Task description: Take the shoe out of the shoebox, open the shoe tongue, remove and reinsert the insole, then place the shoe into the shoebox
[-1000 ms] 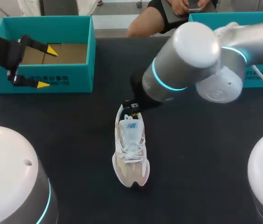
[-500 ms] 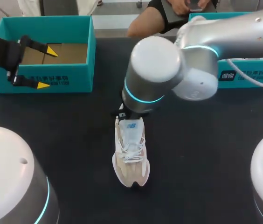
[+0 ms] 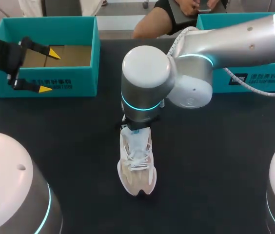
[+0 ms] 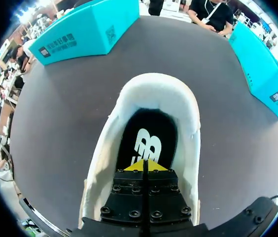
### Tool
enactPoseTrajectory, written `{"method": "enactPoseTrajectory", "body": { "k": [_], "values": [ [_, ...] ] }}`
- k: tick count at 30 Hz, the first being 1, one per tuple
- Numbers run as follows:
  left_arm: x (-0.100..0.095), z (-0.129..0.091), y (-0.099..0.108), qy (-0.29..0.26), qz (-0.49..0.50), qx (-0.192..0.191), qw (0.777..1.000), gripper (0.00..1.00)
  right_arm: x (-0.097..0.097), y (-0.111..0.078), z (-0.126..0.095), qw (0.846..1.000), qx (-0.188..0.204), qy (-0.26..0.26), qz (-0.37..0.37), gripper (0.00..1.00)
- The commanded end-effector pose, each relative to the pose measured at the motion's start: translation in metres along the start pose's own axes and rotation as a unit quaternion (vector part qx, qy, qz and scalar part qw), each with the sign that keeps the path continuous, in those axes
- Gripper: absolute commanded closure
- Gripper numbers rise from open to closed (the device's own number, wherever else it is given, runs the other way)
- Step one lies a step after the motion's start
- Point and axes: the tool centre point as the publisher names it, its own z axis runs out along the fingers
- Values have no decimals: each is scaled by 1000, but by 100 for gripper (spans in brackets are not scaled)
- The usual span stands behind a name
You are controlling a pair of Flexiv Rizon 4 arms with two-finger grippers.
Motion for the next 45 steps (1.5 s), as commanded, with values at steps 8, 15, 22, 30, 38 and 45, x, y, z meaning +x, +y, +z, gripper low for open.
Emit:
{"method": "enactPoseTrajectory", "body": {
  "k": [8,15,22,30,38,45],
  "values": [
    [1,-1,-1,0,0,-2,1000,0,-12,22,-8,1000,-4,-17,-6,100],
    [1,-1,-1,0,0,-2,1000,0,-9,27,9,1000,9,-15,10,100],
    [1,-1,-1,0,0,-2,1000,0,0,21,15,999,30,-11,23,100],
    [1,-1,-1,0,0,-2,1000,0,0,11,-34,991,120,-14,51,100],
    [1,-1,-1,0,0,-2,1000,0,2,6,-47,985,165,1,54,100],
    [1,-1,-1,0,0,-2,1000,0,2,6,-47,985,165,1,54,100]
  ]
}}
